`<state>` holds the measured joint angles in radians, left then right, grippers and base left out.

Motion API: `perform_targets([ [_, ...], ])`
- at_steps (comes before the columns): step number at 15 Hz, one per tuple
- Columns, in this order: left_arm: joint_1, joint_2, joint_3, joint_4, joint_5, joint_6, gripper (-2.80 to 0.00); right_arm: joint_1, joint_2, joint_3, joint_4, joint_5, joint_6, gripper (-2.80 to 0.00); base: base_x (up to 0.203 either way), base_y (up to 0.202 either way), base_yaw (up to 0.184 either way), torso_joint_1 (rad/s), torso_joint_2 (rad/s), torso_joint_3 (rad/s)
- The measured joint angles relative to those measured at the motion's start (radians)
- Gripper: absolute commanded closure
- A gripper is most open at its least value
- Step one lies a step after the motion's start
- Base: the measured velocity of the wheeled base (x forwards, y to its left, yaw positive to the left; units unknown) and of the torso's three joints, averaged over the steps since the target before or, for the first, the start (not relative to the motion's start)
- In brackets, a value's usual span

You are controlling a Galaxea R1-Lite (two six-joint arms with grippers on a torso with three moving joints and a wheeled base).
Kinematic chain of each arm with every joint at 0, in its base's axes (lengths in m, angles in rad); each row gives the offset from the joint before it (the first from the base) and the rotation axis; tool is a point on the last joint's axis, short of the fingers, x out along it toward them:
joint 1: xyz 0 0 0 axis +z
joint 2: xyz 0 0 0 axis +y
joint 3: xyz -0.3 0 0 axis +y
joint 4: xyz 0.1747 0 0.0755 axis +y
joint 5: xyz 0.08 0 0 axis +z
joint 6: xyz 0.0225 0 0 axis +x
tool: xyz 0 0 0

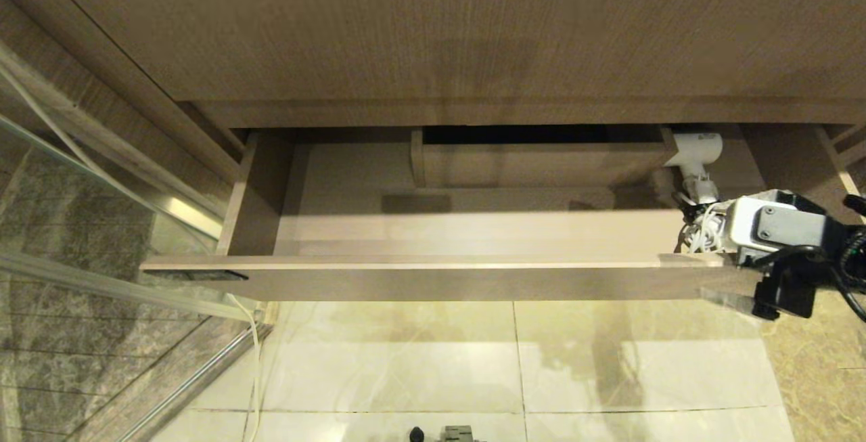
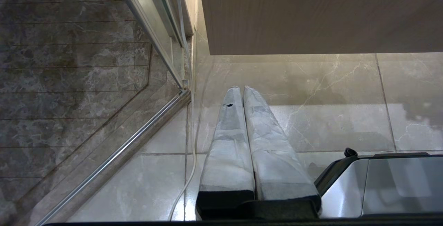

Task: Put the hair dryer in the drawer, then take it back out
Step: Pull open the drawer

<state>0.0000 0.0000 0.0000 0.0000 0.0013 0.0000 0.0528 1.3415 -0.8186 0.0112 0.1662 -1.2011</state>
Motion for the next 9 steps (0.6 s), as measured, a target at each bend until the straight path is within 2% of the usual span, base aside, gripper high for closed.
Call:
perform_targets([
  [4,0.0,0.0,0.0,0.0,0.0,0.0,0.0,0.0,-0.256,0.081,0.203,-0.11,-0.001,-2.8,0.0,0.0,0.0,0.0,0.0,0.0],
  [7,0.0,0.0,0.0,0.0,0.0,0.0,0.0,-0.028,-0.421,0.111,0.376,-0.248,0.004,-2.8,0.0,0.0,0.0,0.0,0.0,0.0],
  [9,0.0,0.0,0.0,0.0,0.0,0.0,0.0,-0.073,-0.473,0.12,0.39,-0.311,0.018,-2.8,0.0,0.0,0.0,0.0,0.0,0.0],
])
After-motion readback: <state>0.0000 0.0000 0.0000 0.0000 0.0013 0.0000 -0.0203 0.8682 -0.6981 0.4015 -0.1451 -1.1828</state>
